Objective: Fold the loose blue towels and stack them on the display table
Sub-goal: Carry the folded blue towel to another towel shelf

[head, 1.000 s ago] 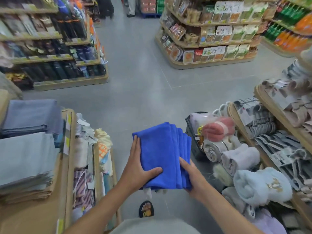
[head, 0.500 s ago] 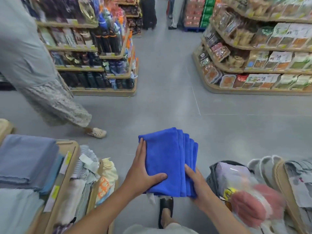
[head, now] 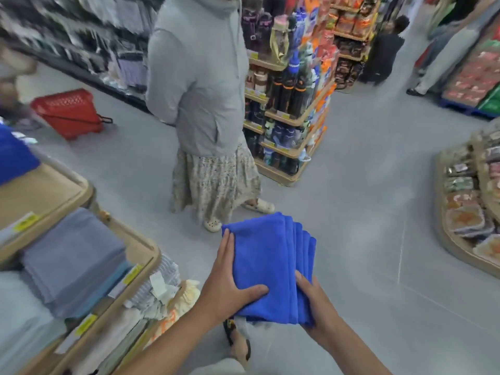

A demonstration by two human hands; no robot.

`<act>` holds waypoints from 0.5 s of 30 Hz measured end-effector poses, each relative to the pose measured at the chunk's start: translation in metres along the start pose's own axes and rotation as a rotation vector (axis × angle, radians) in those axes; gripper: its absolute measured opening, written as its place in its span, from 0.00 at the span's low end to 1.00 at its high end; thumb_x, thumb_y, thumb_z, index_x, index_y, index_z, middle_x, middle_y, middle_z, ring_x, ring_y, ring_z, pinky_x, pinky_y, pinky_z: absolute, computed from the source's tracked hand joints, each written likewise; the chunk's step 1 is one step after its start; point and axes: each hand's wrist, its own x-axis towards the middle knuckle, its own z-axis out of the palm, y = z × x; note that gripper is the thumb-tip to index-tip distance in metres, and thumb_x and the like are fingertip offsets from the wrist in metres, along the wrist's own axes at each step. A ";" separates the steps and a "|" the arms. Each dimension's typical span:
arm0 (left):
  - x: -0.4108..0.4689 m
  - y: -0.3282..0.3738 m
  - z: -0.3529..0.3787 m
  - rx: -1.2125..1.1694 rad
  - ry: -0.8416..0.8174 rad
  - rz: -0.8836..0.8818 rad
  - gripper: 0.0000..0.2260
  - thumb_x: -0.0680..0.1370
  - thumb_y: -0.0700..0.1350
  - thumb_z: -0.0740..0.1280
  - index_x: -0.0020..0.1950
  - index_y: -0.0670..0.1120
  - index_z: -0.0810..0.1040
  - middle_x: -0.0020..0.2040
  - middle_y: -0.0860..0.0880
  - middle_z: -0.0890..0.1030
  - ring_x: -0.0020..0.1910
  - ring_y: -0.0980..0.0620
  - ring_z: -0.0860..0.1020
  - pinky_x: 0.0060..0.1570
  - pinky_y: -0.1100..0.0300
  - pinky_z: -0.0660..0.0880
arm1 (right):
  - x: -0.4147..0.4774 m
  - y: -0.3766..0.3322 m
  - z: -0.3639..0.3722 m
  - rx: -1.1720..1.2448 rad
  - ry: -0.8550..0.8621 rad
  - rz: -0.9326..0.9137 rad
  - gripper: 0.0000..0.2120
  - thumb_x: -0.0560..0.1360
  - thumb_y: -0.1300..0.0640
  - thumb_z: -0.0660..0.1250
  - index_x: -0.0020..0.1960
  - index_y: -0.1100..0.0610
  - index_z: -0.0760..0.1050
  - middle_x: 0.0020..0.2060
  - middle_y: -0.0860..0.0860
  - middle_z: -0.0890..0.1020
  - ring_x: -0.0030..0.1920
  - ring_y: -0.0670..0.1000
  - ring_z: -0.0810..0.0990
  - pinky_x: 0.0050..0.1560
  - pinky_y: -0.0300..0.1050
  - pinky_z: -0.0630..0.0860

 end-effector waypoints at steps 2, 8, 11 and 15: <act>0.030 -0.006 -0.010 -0.018 0.057 -0.022 0.61 0.58 0.77 0.72 0.79 0.67 0.36 0.77 0.74 0.39 0.74 0.77 0.45 0.66 0.69 0.56 | 0.038 -0.022 0.005 -0.029 -0.050 0.020 0.30 0.75 0.41 0.74 0.73 0.46 0.71 0.69 0.53 0.79 0.68 0.59 0.78 0.66 0.62 0.77; 0.123 -0.020 -0.049 -0.041 0.188 -0.070 0.60 0.59 0.77 0.73 0.79 0.69 0.37 0.78 0.73 0.40 0.75 0.76 0.46 0.68 0.64 0.59 | 0.149 -0.083 0.033 -0.088 -0.138 0.075 0.32 0.74 0.41 0.76 0.75 0.48 0.71 0.70 0.54 0.79 0.69 0.60 0.78 0.67 0.63 0.76; 0.169 -0.024 -0.072 -0.054 0.231 -0.097 0.60 0.59 0.76 0.73 0.79 0.68 0.37 0.78 0.73 0.39 0.76 0.74 0.46 0.70 0.64 0.58 | 0.202 -0.112 0.050 -0.108 -0.206 0.085 0.32 0.75 0.41 0.75 0.74 0.49 0.71 0.70 0.55 0.78 0.69 0.59 0.77 0.69 0.64 0.74; 0.213 -0.025 -0.105 -0.061 0.327 -0.129 0.61 0.58 0.76 0.73 0.79 0.68 0.37 0.78 0.74 0.40 0.75 0.76 0.45 0.70 0.64 0.58 | 0.262 -0.146 0.081 -0.112 -0.286 0.105 0.34 0.74 0.44 0.76 0.75 0.53 0.70 0.70 0.57 0.78 0.70 0.60 0.77 0.72 0.65 0.70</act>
